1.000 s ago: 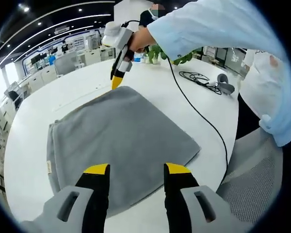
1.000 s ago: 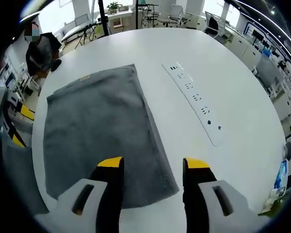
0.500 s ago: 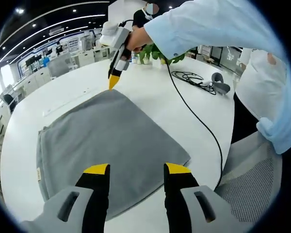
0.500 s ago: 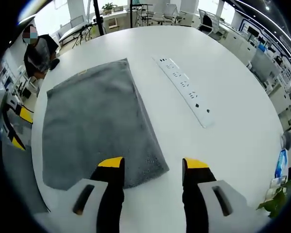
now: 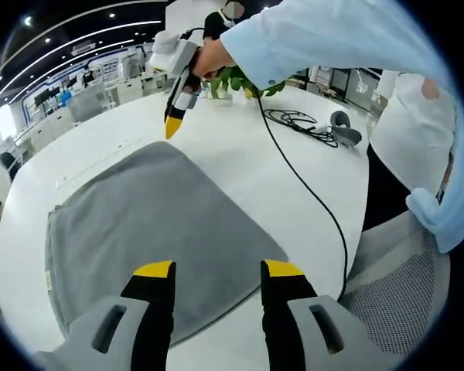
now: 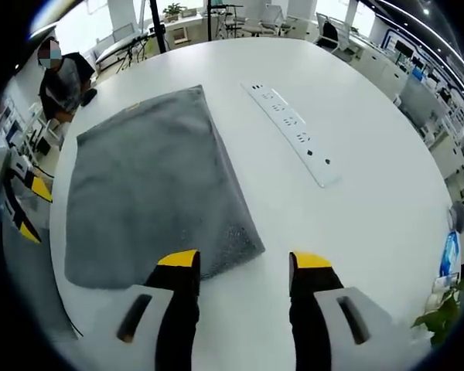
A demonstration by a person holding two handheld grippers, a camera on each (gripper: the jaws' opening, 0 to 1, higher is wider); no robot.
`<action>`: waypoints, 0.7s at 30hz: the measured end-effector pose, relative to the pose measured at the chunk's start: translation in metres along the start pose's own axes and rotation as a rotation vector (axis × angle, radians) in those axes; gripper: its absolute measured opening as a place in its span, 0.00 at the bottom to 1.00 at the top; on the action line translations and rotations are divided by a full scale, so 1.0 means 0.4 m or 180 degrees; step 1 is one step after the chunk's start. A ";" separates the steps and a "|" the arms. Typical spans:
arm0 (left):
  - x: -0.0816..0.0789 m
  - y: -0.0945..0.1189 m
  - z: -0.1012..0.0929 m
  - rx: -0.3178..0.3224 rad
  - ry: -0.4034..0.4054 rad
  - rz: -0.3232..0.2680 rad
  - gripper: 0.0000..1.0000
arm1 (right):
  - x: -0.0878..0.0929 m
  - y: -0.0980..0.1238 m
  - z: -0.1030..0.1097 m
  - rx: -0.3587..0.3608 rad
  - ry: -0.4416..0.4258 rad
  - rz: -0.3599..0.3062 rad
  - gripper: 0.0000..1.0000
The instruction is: Fold the towel on the table until its edges align and the towel forms a compact rectangular stack.
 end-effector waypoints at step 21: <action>-0.004 -0.078 -0.111 0.0213 -0.0060 0.0162 0.33 | 0.036 -0.023 0.011 -0.0125 0.0064 0.0029 0.39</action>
Point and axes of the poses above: the point that each gripper's makers call its tool centre point, and the gripper's own axes: y roughly backward along the fingers, z roughly to its left, x roughly out of its underside, the point moved 4 cm from there along y, roughly backward along the fingers, and after that the axes turned 3 degrees about x, right-handed, at the moved point
